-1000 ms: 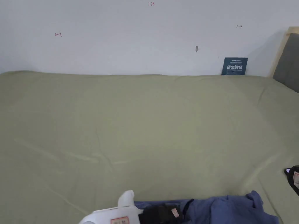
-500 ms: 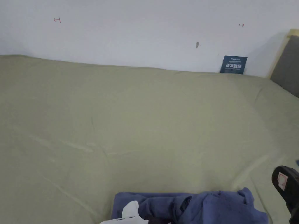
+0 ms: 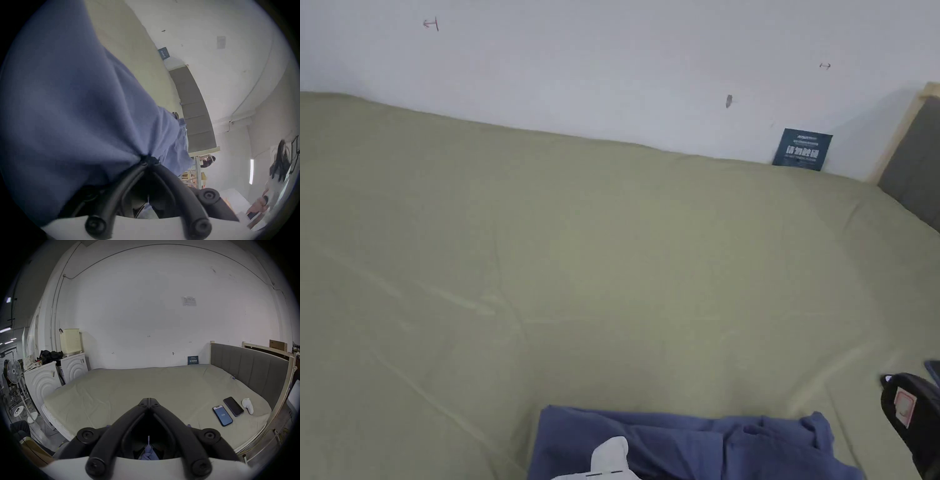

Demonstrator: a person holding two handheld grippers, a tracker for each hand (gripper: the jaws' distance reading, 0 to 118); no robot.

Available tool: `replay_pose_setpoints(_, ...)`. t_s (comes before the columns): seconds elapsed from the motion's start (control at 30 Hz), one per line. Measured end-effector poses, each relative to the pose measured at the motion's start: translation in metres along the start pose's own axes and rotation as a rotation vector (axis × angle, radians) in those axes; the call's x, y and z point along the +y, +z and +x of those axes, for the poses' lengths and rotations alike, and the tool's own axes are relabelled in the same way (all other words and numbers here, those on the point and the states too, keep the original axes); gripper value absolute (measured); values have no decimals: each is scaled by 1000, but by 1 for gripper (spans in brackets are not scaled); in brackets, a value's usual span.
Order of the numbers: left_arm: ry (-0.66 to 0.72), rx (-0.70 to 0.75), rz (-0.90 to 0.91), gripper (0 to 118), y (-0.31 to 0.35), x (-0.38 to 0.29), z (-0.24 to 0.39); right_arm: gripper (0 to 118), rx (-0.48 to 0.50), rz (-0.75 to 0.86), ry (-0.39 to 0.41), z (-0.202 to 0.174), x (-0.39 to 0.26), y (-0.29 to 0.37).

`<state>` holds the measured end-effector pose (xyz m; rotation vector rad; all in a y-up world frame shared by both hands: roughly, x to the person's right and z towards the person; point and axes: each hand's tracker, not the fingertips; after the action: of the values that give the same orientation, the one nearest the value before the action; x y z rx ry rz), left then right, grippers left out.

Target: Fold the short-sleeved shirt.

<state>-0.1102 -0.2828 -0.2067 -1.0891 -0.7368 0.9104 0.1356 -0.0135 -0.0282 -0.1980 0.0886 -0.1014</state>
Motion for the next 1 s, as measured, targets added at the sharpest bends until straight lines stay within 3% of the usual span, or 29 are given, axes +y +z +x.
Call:
replay_pose_setpoints(0.07, -55, -97, 58, 1, 43, 20, 6, 0, 16, 5, 11, -4, 2, -4)
replay_pose_setpoints(0.1, -101, -90, 82, 7, 64, 29, 7, 0, 17, 8, 17, -5, 2, -5)
replay_pose_setpoints(0.2, -127, 10, 151, 94, 130, 53, -1, 0, 40, 14, 34, -9, 3, -12)
replay_pose_setpoints(0.23, -119, 62, 151, 112, 142, 58, -8, 0, 41, 13, 36, -10, 3, -15)
replay_pose_setpoints(0.43, -9, 153, 45, 111, 155, 66, -43, 0, 64, 8, 22, -11, 1, -20)
replay_pose_setpoints(0.6, -91, 141, 11, 110, 119, 51, -33, 0, 52, -6, 15, -6, 0, -22)
replay_pose_setpoints(0.63, -97, 149, 11, 102, 115, 52, -30, 0, 50, -10, 9, -4, -1, -23)
replay_pose_setpoints(0.67, -103, 154, 19, 69, 114, 54, -28, 0, 48, -16, 5, -3, -1, -23)
replay_pose_setpoints(0.7, -106, 163, 54, 4, 118, 57, -24, 0, 44, -20, 2, -2, -2, -24)
replay_pose_setpoints(0.77, -101, 227, 157, 6, 119, 61, -29, 0, 30, -30, 7, 0, -2, -24)
replay_pose_setpoints(0.83, 76, 107, 126, 6, 125, 74, -44, 0, 18, -29, 8, 3, -2, -23)
replay_pose_setpoints(1.0, -34, 189, 211, 6, 172, 88, -25, 0, -8, -15, 9, 9, 1, -22)
